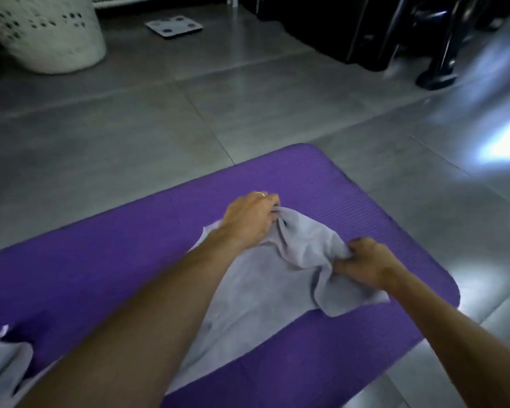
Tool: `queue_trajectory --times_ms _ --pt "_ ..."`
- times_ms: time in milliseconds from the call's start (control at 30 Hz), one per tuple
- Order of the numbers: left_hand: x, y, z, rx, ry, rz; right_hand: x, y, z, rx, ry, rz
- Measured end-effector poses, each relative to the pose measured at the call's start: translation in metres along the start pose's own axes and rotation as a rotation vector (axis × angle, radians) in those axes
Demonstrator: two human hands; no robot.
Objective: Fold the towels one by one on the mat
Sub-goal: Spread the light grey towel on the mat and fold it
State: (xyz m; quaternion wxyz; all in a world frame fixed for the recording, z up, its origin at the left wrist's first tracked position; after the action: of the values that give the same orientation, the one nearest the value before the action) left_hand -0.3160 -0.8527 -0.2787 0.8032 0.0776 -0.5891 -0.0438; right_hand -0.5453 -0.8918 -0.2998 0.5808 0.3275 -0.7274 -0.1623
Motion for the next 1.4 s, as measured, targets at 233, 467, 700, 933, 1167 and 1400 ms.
queue_trajectory --times_ms 233,467,700,933,1167,1400 --pt "-0.074 0.03 -0.059 0.176 0.247 -0.001 -0.013 -0.063 -0.081 0.326 0.138 0.067" --pt "-0.091 0.066 -0.131 0.35 0.147 -0.223 -0.061 -0.107 -0.134 0.752 0.342 -0.032" --pt "-0.085 0.026 -0.134 0.447 0.259 -0.178 -0.01 -0.161 -0.091 0.296 -0.492 0.155" --pt "-0.028 -0.052 -0.124 0.34 0.363 0.086 0.068 -0.199 -0.08 0.152 -0.5 0.333" --pt "-0.044 -0.058 -0.038 0.188 0.076 0.044 0.06 -0.188 -0.047 0.162 -0.422 0.209" --pt "-0.132 0.055 0.045 -0.202 -0.068 0.204 -0.022 -0.063 0.018 0.412 -0.054 0.505"
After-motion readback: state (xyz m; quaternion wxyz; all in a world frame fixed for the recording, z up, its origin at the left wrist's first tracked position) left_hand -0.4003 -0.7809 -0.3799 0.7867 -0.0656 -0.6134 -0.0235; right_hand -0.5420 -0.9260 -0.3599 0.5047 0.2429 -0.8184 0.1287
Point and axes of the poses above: each hand's wrist, its own y-axis away from the middle knuckle, its own x-axis out of the back of the hand, z = x × y, the point moved 4 cm from there along -y, towards the middle knuckle, and after that the axes turned 11 degrees about -z, right-handed, at the moved point
